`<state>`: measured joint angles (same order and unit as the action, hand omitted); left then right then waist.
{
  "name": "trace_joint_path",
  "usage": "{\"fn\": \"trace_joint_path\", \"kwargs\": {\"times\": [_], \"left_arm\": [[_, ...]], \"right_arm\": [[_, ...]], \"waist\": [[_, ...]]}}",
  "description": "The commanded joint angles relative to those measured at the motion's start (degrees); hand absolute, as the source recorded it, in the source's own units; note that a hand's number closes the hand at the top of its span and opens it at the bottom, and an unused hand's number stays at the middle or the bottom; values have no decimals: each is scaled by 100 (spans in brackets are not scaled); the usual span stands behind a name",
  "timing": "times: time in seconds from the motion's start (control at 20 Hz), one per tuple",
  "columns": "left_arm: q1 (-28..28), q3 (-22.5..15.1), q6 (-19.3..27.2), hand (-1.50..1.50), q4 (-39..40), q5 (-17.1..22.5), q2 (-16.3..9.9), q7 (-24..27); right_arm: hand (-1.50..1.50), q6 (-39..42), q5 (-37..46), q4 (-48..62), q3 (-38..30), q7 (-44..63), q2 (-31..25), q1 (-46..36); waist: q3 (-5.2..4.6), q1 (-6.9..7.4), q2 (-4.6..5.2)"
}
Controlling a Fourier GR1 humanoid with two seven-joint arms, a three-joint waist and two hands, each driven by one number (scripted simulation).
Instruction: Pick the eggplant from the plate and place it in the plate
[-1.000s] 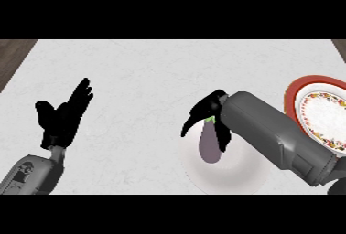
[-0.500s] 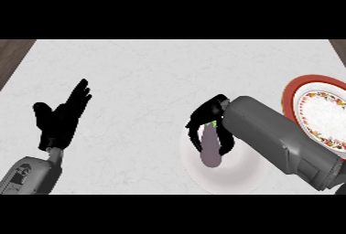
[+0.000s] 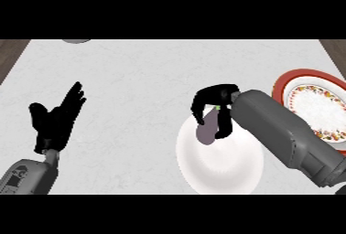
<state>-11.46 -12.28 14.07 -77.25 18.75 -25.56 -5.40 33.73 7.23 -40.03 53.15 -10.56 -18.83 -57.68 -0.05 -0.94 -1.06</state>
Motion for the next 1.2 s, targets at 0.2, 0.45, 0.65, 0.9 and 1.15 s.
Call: {"fn": "trace_joint_path", "kwargs": {"times": [0.2, 0.45, 0.65, 0.9, 1.15], "left_arm": [[377, 144, 111, 0, 148, 44, -23, 45], [470, 351, 66, 0, 143, 144, -168, 73], [469, 387, 55, 0, 86, 116, -193, 132], [401, 293, 93, 0, -131, 26, -122, 63], [405, 274, -41, 0, -259, 46, -39, -42]], "right_arm": [[150, -3653, 162, 74, -1396, 1539, -559, -290], [150, -5547, 755, -348, -1656, 2340, -974, -397], [150, -6582, 1130, -812, -1649, 3264, -1053, 188], [150, -7144, 1178, -2047, -1847, 4135, -1493, 1120], [150, -7455, 1176, -3050, -2320, 4316, -2520, 2362]], "waist": [[7, -521, -227], [-5, -579, -227], [-5, -539, -138], [-3, -461, -84], [5, -168, 31]]}}
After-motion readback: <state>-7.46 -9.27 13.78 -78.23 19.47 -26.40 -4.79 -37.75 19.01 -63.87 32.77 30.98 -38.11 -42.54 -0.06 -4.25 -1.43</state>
